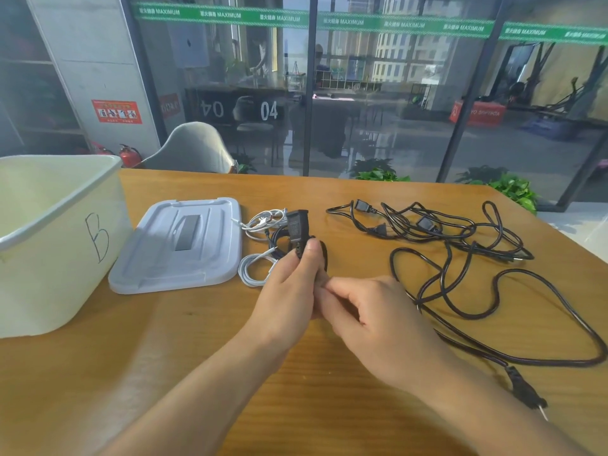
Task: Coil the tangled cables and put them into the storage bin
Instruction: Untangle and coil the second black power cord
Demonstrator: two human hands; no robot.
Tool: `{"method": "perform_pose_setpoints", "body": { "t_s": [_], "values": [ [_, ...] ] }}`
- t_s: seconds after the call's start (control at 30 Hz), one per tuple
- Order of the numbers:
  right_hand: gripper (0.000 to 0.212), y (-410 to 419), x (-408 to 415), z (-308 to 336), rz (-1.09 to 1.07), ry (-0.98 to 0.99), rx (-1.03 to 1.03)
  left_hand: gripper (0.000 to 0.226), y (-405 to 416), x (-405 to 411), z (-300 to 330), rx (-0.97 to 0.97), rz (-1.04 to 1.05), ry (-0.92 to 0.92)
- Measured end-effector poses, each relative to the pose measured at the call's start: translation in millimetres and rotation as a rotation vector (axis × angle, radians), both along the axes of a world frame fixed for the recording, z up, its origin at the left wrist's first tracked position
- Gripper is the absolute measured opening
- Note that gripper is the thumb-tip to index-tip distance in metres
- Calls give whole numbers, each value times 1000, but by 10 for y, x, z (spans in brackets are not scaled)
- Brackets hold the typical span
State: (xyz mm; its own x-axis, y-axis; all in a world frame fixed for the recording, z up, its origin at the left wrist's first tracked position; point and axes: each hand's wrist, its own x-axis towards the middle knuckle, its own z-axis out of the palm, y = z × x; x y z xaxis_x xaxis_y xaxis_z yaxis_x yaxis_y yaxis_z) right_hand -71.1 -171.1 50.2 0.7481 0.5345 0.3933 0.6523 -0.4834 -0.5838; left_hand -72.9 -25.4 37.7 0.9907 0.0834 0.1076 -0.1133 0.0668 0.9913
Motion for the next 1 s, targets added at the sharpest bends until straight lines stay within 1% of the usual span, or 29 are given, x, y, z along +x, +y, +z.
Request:
{"method": "perform_pose_setpoints", "body": {
  "t_s": [0.07, 0.1, 0.23, 0.3, 0.4, 0.47, 0.53, 0.63, 0.67, 0.77, 0.87, 0.93, 1.0],
  "values": [
    [42, -4, -7, -1, 40, -6, -30, 48, 45, 9, 35, -32, 15, -21],
    [41, -8, -11, -10, 57, -4, -51, 49, 76, 18, 58, -87, 12, -31],
    [37, -13, 13, -104, 170, 76, -174, 44, 173, 37, 135, -448, -115, 10],
    [38, -33, 63, -134, 242, 133, -226, 42, 194, 20, 151, -520, -214, 56],
    [48, -103, 177, -151, 317, 198, -254, 40, 215, -25, 183, -446, -330, 68],
    [55, -177, 280, -158, 312, 227, -286, 39, 239, -56, 208, -391, -413, 57],
    [53, -270, 396, -170, 287, 268, -287, 38, 266, -87, 235, -338, -488, 40],
    [44, -442, 561, -170, 206, 314, -265, 37, 281, -120, 272, -305, -560, 61],
    [46, -490, 605, -162, 167, 323, -265, 37, 278, -132, 283, -290, -579, 75],
    [70, -627, 724, -145, 60, 329, -260, 36, 251, -151, 288, -202, -632, 86],
    [75, -749, 810, -122, -41, 264, -246, 36, 238, -139, 273, -97, -664, 90],
    [75, -806, 828, -87, -127, 144, -264, 36, 232, -137, 259, -24, -663, 107],
    [72, -822, 835, -42, -234, -29, -278, 39, 218, -138, 246, 57, -638, 107]
  ]
}}
